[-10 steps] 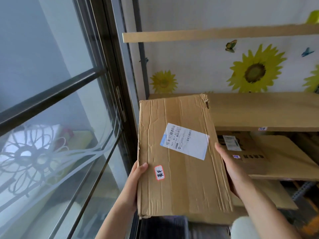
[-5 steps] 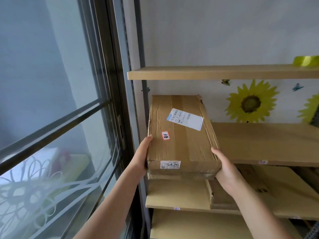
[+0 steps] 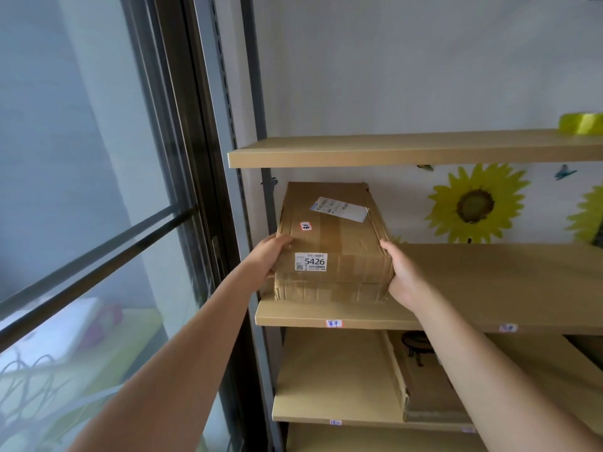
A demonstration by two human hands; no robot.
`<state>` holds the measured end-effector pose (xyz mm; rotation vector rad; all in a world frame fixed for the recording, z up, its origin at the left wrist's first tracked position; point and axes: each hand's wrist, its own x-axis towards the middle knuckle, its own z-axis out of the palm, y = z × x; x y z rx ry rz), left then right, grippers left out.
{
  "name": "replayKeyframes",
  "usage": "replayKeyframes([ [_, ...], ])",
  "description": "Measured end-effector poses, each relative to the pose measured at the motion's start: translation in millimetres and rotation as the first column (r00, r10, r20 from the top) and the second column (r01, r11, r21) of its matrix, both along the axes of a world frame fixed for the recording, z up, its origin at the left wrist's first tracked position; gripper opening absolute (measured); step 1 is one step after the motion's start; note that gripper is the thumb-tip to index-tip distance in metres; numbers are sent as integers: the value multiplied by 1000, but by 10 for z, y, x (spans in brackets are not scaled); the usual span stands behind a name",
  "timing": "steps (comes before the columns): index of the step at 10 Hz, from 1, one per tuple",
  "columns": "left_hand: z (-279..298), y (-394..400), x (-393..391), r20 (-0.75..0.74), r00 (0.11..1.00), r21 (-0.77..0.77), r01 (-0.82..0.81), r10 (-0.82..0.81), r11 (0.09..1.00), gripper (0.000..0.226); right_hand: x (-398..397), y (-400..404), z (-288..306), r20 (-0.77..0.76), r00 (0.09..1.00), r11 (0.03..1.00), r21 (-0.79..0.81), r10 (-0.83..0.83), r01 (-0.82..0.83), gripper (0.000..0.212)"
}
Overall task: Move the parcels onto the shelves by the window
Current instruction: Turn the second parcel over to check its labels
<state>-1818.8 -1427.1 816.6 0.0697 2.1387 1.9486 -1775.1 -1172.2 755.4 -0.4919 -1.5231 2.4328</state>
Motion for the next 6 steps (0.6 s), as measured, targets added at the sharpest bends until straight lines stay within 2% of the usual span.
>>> replayKeyframes([
  [1, -166, 30, -95, 23, 1000, 47, -3, 2, 999, 33, -142, 39, -65, 12, 1000, 998, 51, 25, -26, 100],
  [3, -567, 7, -142, 83, 996, 103, -26, 17, 994, 37, -271, 66, -542, 135, 987, 985, 133, 92, -110, 113],
  [4, -555, 26, -116, 65, 997, 101, -39, 32, 994, 37, -76, -60, -354, 195, 977, 971, 201, 88, -127, 102],
  [5, -515, 41, -145, 23, 999, 4, -29, 29, 1000, 45, 128, -144, -127, 227, 974, 899, 429, -20, -82, 75],
  [6, -416, 53, -15, -176, 983, -146, -82, 55, 986, 60, 508, -177, 174, -19, 975, 737, 651, -222, 180, 58],
])
